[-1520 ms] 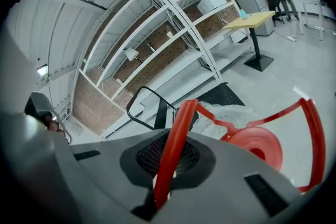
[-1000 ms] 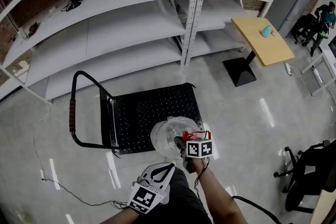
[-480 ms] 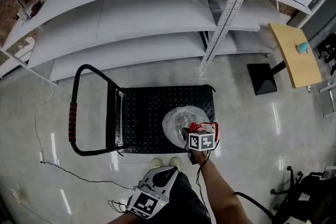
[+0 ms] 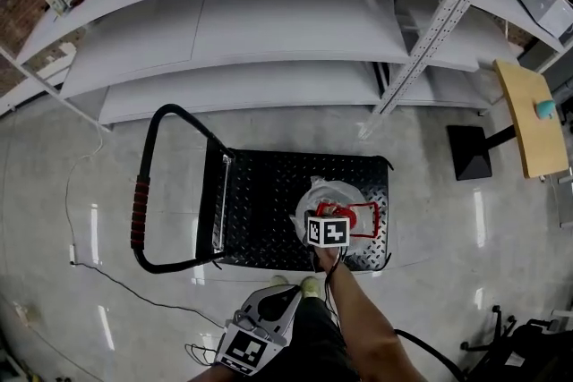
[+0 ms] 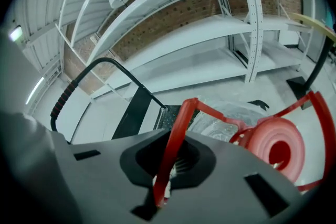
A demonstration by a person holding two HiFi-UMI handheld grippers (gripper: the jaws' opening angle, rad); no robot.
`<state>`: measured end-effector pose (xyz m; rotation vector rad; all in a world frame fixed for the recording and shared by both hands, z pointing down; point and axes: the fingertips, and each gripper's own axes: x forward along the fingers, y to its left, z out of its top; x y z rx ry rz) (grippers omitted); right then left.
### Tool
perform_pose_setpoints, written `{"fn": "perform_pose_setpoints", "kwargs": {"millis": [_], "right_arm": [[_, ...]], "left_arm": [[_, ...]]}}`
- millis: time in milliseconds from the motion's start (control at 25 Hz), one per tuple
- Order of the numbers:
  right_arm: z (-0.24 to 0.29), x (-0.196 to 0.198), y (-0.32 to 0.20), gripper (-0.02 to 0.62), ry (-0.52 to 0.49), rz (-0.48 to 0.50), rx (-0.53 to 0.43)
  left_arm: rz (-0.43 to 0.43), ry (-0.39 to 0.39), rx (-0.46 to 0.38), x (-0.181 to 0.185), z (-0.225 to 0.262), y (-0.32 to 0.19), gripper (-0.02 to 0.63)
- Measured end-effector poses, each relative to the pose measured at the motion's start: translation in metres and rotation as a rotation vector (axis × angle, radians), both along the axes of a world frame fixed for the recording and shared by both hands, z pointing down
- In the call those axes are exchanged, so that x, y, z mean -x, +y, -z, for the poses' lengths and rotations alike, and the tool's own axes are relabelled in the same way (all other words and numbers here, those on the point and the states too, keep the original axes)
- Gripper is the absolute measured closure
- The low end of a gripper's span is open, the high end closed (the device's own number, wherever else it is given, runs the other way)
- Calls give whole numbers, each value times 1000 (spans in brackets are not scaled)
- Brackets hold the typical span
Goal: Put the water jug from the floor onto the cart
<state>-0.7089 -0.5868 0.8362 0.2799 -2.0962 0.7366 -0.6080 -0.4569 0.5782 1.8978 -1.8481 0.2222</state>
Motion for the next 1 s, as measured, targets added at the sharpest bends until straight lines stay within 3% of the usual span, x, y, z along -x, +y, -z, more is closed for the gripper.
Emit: {"fn": "perform_pose_setpoints", "kwargs": {"millis": [240, 400, 560, 640, 720, 880, 1000], "right_arm": [[-6, 4, -4, 596, 6, -63, -14], [14, -15, -11, 500, 41, -79, -98], [49, -38, -19, 486, 40, -53, -181], [83, -48, -15, 498, -30, -36, -200], [132, -61, -3, 592, -134, -2, -202], [261, -92, 21, 592, -360, 73, -196], [346, -122, 29, 593, -486, 100, -256]], "left_arm": [[18, 23, 2, 12, -5, 12, 604], [-1, 7, -20, 10, 16, 4, 604], [-21, -1, -51, -1, 47, -11, 604], [-30, -3, -59, -7, 60, -17, 604], [-38, -7, -73, -15, 78, -21, 604], [-67, -34, -123, -33, 127, -33, 604], [-77, -75, -169, -45, 161, -37, 604]]}}
